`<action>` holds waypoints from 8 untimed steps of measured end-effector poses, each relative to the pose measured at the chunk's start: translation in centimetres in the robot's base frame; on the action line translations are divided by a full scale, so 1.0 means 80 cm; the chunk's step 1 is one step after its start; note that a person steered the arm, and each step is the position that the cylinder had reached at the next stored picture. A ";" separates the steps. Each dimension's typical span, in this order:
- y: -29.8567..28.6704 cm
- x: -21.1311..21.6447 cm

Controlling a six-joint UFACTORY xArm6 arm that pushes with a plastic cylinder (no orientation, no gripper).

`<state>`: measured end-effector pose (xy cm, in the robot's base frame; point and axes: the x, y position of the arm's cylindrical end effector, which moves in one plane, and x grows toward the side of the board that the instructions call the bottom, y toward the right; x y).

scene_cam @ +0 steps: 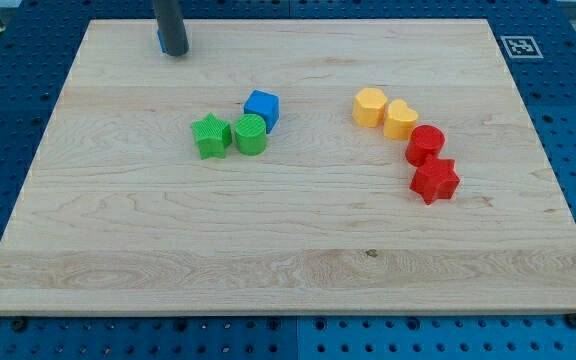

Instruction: Move the triangle diagonal to the top left of the blue cube

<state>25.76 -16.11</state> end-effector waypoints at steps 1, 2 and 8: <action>-0.007 0.000; -0.001 0.000; 0.050 0.197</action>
